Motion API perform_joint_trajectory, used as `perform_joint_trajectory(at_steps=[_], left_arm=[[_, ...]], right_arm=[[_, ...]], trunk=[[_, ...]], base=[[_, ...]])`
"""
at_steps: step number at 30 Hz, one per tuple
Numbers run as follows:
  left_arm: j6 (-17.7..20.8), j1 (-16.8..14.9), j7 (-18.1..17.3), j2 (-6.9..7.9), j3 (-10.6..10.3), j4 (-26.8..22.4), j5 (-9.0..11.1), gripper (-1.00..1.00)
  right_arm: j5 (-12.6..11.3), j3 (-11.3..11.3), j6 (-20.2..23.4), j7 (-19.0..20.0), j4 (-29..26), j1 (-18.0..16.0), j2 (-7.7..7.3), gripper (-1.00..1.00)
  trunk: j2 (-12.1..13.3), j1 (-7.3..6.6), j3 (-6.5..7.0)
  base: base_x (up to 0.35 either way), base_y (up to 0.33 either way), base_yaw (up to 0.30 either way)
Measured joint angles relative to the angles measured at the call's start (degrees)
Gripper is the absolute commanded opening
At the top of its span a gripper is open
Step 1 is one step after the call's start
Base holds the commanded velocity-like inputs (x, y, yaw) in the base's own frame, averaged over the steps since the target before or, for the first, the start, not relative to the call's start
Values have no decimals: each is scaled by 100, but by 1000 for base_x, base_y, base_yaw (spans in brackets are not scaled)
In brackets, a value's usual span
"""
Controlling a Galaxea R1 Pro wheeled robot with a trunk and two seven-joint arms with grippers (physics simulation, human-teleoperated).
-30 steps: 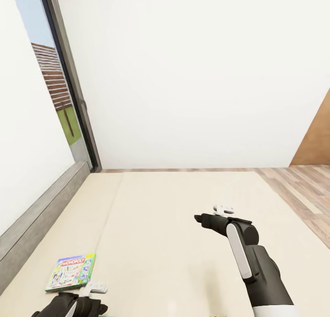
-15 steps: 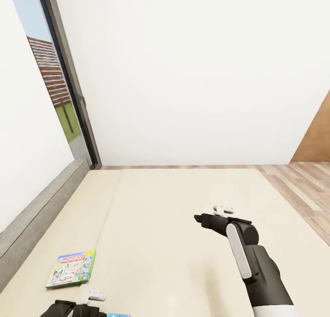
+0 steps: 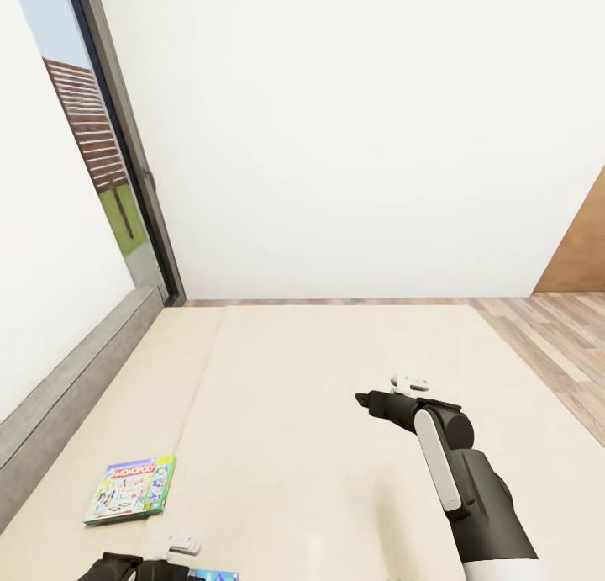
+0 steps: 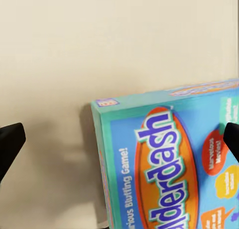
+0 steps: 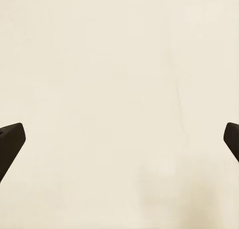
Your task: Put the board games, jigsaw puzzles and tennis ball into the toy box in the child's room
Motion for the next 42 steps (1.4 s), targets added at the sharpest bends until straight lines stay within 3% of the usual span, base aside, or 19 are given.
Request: perform_joint_trajectory(at_steps=[42], left_arm=[[-65, 9, -12, -7, -28, 1, 2, 100]], right_arm=[[0, 2, -41, 0, 44, 2, 0, 100]], trunk=[[0, 0, -2]], base=[[-7, -8, 0]])
